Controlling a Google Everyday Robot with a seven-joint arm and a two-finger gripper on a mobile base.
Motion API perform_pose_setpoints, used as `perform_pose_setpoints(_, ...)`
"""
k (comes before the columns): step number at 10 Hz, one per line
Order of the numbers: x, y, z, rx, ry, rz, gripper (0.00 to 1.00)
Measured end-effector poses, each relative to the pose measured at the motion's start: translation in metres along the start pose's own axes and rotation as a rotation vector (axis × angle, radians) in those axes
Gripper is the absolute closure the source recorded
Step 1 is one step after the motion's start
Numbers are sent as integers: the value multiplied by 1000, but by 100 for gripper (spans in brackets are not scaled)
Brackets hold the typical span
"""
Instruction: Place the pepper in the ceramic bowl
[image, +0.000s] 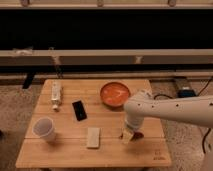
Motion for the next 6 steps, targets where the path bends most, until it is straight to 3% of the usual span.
perform_pose_setpoints(4, 1, -1, 25, -8, 39, 12, 20)
perform_pose_setpoints(5, 2, -1, 30, -1, 54, 23, 24)
perform_pose_setpoints(6, 4, -1, 34, 10, 68, 35, 34)
